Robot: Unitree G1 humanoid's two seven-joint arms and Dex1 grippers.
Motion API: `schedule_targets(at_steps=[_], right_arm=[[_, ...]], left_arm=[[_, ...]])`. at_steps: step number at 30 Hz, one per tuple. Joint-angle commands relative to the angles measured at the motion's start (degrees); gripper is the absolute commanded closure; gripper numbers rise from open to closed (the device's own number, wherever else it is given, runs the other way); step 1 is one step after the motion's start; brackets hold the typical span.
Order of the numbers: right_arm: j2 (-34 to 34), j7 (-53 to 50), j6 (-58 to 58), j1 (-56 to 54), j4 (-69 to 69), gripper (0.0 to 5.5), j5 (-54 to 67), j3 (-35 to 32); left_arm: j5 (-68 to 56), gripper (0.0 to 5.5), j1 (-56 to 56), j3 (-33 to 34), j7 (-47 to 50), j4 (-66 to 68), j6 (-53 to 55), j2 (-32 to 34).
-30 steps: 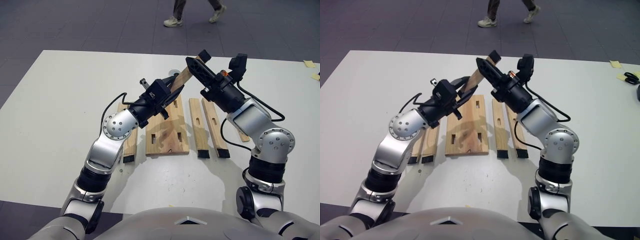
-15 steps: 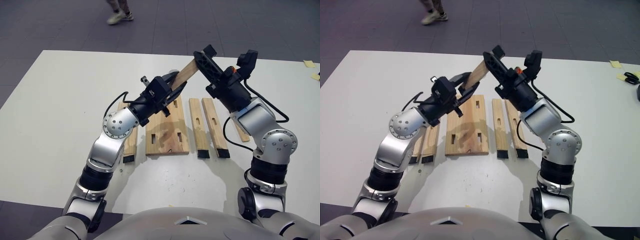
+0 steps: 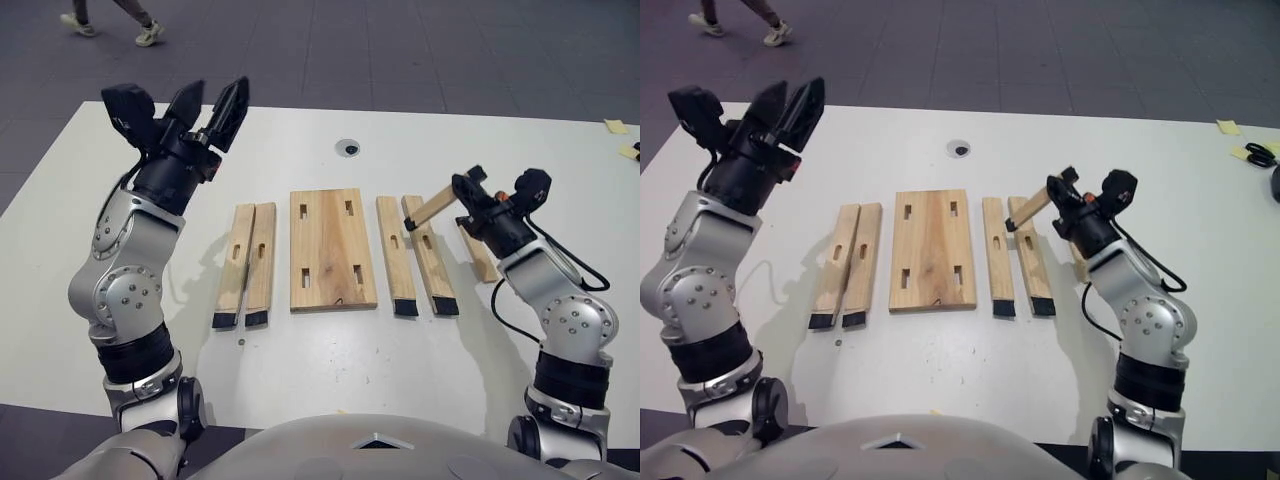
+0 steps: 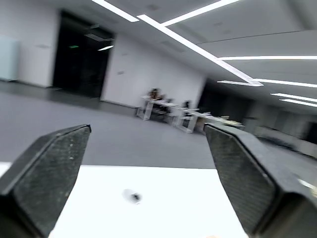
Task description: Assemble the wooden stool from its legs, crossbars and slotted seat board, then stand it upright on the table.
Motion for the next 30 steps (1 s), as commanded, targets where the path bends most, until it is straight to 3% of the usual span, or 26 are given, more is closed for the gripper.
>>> schedule_targets(at_steps=[1, 9, 16, 21, 30], right_arm=[[2.3, -2.0, 1.1, 0.2, -0.6, 5.09, -0.4, 0.9], [4.2, -2.9, 2.9, 0.4, -1.4, 5.09, -0.2, 1.6], [-0.9, 3.1, -0.1, 3.7, -4.9, 5.09, -13.5, 8.5], [-0.6, 6.1, -4.6, 3.6, -5.0, 5.09, -19.4, 9.8], [5.4, 0.3, -5.5, 4.5, -0.9, 5.09, -21.9, 4.7]], left_arm=[[3.5, 0.27, 2.5, -2.1, 2.5, 0.5, -0.8, -1.1], [7.3, 0.1, 4.3, -5.8, 2.3, 1.4, -1.7, -1.4], [9.0, 0.1, 4.8, -6.3, 1.6, 1.2, -1.6, -0.8], [10.2, 0.1, 5.3, -8.3, 0.6, 0.6, -1.9, -1.0], [12.4, 0.1, 5.2, -10.7, -1.6, 0.4, -2.3, -0.3]])
